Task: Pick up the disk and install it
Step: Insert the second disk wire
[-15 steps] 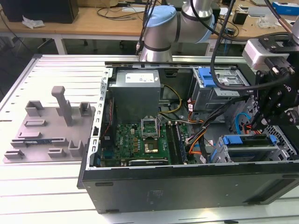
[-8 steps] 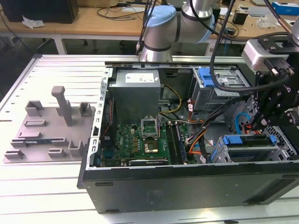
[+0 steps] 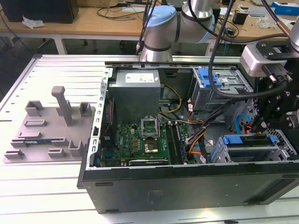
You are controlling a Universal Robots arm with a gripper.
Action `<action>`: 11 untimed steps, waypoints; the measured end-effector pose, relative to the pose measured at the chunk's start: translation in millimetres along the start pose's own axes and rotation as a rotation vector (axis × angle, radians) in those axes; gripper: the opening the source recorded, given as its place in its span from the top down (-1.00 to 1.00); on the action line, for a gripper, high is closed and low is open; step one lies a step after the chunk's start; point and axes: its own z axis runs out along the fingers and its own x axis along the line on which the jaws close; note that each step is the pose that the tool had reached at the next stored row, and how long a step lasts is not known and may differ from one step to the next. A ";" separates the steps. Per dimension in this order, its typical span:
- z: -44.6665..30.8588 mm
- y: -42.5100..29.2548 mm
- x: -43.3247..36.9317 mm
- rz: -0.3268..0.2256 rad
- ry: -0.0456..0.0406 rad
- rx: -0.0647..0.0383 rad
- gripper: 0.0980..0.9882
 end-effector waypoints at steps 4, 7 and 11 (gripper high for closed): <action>1.0 0.1 0.0 -0.002 -0.0002 0.000 0.86; 1.7 0.1 0.1 -0.003 -0.0002 0.000 0.86; 2.4 -0.7 0.1 -0.003 -0.0003 0.000 0.86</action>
